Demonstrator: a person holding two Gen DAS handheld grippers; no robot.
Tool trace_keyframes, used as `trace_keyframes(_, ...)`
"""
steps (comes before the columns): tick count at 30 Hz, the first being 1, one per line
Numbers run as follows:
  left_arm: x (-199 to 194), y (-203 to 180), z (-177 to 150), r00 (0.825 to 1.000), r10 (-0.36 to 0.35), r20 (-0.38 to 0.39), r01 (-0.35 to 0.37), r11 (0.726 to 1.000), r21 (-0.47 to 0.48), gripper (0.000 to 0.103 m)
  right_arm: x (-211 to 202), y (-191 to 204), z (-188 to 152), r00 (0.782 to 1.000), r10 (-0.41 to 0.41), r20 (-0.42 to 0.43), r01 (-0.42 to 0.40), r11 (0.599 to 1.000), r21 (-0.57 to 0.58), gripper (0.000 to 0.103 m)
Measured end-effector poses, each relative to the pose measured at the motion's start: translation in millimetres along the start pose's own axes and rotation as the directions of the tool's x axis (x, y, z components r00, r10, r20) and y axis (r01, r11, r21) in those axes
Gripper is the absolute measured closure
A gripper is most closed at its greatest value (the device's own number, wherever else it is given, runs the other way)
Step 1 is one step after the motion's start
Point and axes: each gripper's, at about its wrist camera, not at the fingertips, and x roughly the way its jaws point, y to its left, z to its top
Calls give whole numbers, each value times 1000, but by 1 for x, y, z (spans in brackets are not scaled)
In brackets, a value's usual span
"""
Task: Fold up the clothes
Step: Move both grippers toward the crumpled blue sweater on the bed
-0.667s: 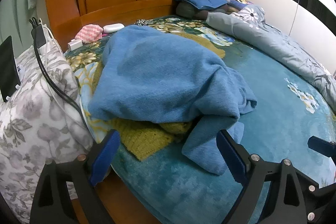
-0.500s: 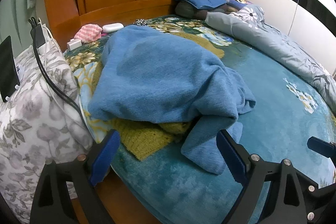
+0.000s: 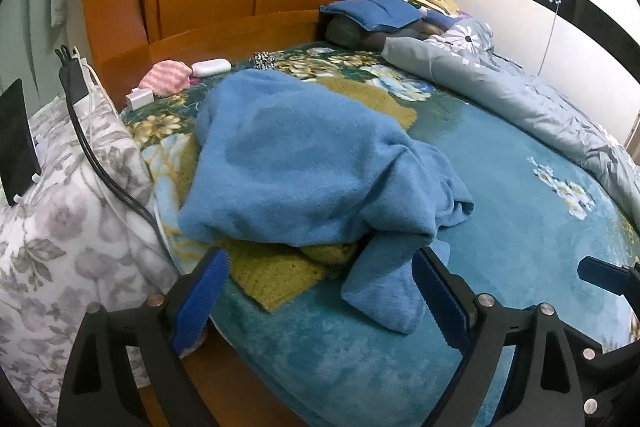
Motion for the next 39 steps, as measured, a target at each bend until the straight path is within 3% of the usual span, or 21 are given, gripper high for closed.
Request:
trace_keyframes(10,-17,6,4,998,28,49,-28,1000,7,9,-8,8,3,1000,3,18,-3,1000,-17,0)
trace_keyframes(18,-31,8,7,997,-25,67,23,999,31,9,-15,14,4,999,3,34,-2,1000,-25,0)
trace_keyframes(26,-32,11,8,998,5,57,-9,997,70,9,-21,25,5,999,10,49,-8,999,-45,0)
trace_keyframes(39,-46,24,15,997,-37,71,33,998,56,9,-36,36,17,996,23,88,-20,999,-35,0)
